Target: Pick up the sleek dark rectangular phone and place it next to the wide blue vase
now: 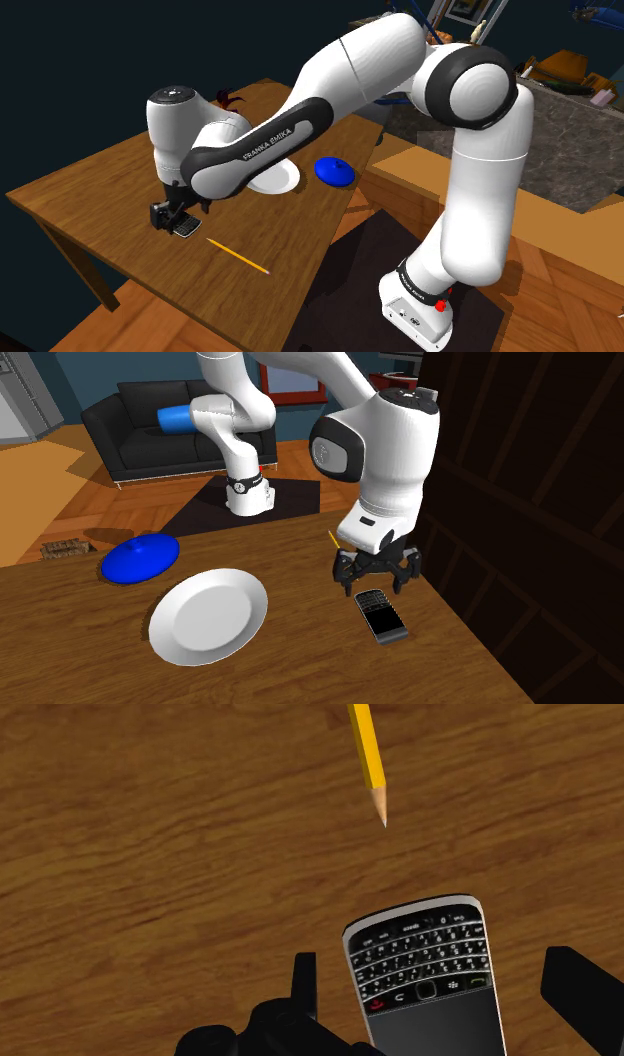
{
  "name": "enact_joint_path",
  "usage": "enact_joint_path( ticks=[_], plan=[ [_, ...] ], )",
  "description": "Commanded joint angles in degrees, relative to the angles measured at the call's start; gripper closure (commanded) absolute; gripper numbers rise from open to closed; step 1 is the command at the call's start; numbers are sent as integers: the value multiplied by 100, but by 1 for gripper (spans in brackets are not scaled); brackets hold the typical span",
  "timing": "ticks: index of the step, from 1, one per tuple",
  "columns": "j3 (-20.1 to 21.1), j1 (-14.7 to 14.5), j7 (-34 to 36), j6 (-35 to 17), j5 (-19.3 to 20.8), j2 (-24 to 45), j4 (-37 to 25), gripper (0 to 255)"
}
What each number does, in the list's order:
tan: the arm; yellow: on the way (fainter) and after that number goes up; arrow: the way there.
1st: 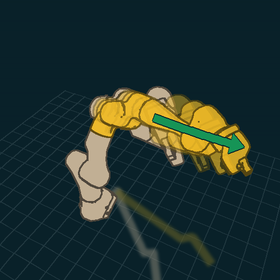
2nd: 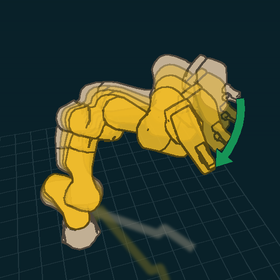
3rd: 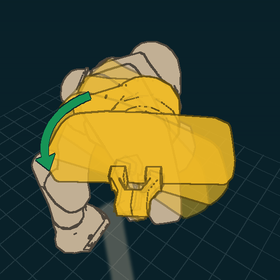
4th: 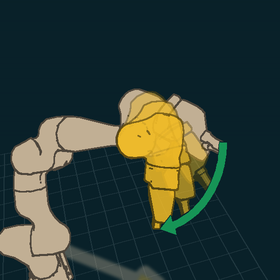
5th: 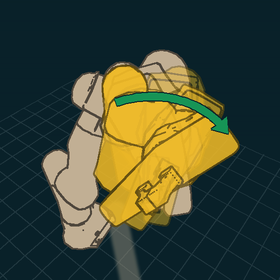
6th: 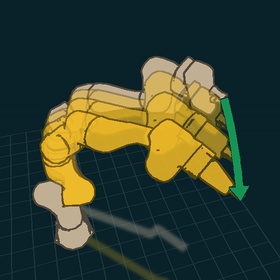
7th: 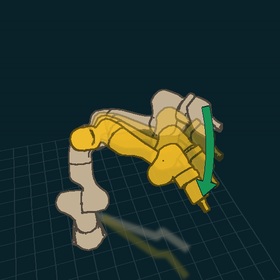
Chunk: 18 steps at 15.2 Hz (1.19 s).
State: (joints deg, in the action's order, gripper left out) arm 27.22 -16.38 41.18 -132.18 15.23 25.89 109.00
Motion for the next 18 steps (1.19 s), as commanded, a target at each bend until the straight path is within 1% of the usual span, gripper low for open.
enact_joint_path(
  ticks=[1, 4, 11, 12, 18],
  plan=[
    [-36, -44, 58, -104, 66, 99, 12, 0],
    [-90, -85, 110, -246, 150, 234, 30, 0],
    [-91, -85, 110, -245, 149, 234, 29, 0],
    [-91, -85, 110, -245, 149, 234, 29, 255],
    [-91, -85, 110, -245, 149, 234, 29, 255]
  ],
)
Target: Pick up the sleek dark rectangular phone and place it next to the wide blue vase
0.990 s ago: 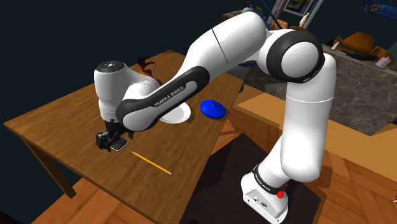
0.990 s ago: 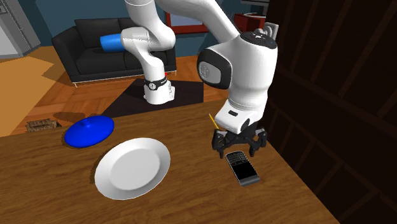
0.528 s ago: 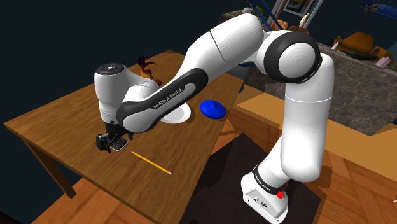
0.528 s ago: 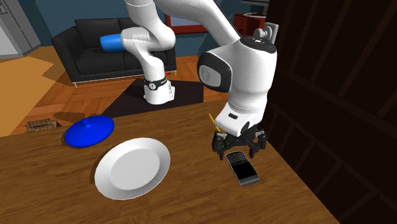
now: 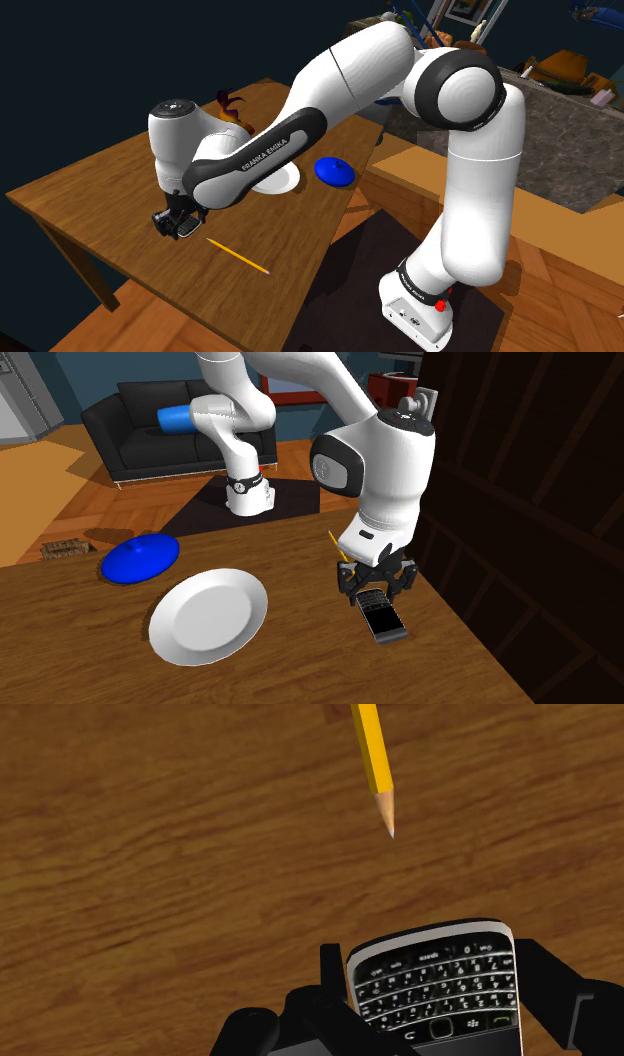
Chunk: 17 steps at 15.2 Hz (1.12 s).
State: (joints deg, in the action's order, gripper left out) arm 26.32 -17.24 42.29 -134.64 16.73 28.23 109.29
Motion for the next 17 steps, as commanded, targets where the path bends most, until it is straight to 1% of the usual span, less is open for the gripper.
enact_joint_path(
  ticks=[1, 3, 17],
  plan=[
    [0, 0, 0, 0, 0, 0, 0, 255],
    [0, 0, 0, 0, 0, 0, -1, 255],
    [251, 183, -268, 815, -426, -657, -222, 255]
  ],
)
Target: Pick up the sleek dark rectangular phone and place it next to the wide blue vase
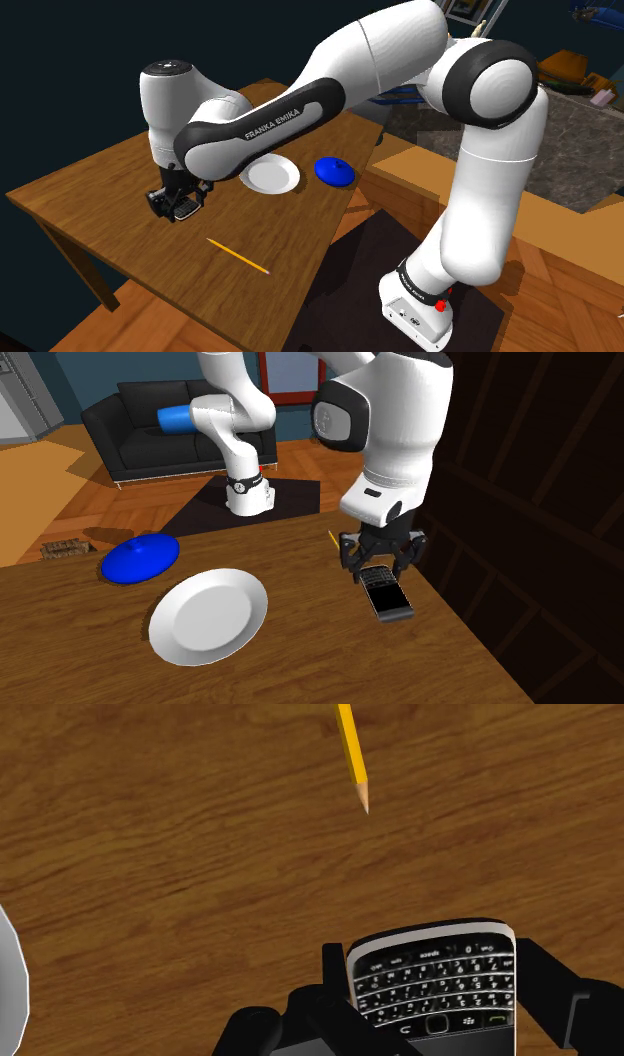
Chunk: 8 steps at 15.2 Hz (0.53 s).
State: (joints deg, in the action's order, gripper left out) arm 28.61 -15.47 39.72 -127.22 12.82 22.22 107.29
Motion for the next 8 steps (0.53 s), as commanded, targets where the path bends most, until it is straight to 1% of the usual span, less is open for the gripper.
enact_joint_path(
  ticks=[1, 8],
  plan=[
    [35, 16, -30, 135, -63, -97, -47, 255],
    [115, 72, -142, 579, -240, -357, -264, 255]
  ],
)
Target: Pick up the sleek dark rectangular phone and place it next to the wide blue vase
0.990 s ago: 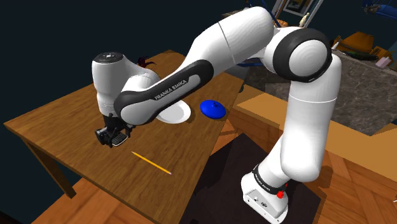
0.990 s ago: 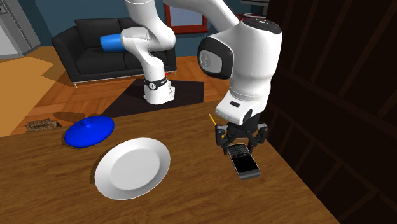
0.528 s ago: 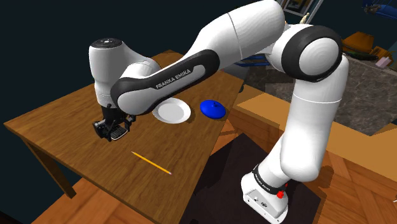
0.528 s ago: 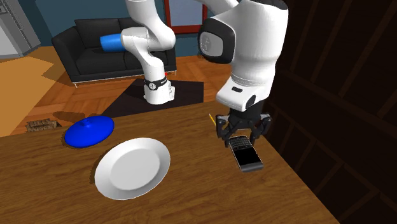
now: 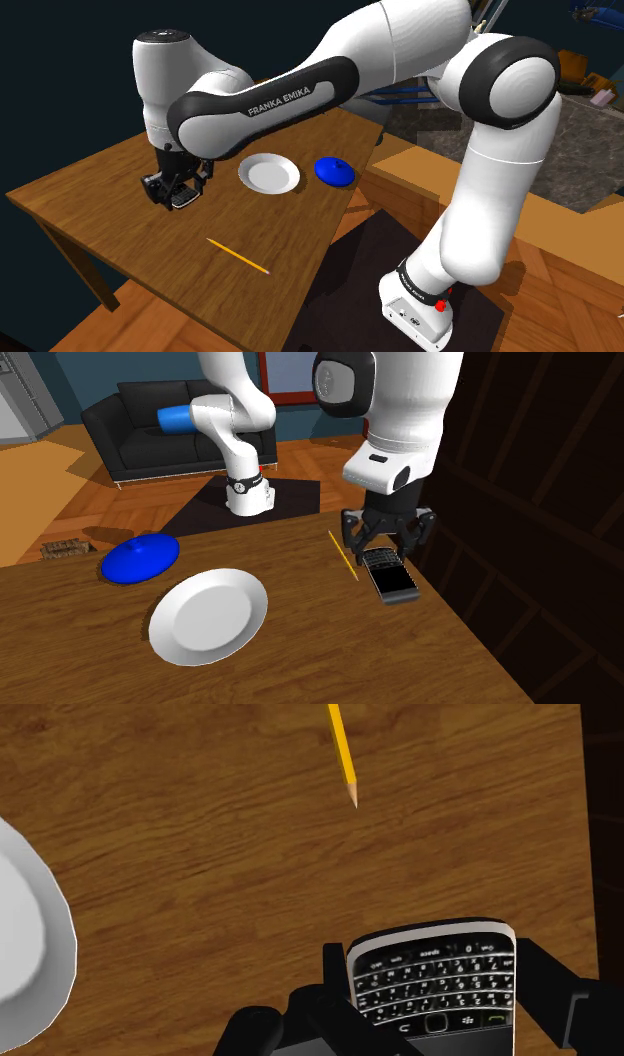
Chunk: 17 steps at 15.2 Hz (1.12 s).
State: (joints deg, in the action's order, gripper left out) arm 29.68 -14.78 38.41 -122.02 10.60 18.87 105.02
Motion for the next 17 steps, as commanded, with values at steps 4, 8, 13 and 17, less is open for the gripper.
enact_joint_path(
  ticks=[4, 8, 13, 17],
  plan=[
    [42, 26, -65, 322, -103, -149, -192, 255],
    [16, 385, -518, 183, -402, -680, 396, 255],
    [-152, 865, -1334, -55, -855, -1439, 1278, 255],
    [-382, 1162, -2013, -167, -1153, -1960, 1854, 255]
  ],
)
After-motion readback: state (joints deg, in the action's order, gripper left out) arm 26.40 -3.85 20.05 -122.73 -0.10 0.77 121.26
